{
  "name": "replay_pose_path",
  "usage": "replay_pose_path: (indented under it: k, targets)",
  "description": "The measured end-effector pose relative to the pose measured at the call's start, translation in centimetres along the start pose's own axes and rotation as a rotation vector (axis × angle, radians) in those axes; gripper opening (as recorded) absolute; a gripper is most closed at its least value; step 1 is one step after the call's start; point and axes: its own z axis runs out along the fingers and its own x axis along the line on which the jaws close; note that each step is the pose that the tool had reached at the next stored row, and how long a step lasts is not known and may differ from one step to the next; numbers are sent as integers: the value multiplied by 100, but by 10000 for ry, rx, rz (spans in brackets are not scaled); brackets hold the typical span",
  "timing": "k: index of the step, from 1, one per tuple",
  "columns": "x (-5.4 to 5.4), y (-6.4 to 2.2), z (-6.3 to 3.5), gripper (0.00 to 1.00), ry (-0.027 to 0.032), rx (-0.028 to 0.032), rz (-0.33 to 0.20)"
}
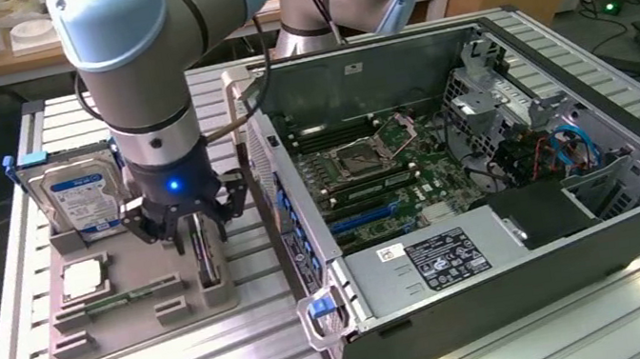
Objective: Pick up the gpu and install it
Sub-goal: 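Pick up the gpu and move the gpu toward the slot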
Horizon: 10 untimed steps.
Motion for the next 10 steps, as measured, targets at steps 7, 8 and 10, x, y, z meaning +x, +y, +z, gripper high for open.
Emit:
replay_pose_path:
  k: [7,8,10]
  targets:
    - [1,5,23,59,-3,16,2]
    - [2,19,23,59,-2,17,1]
    - [2,28,26,59,-2,17,-2]
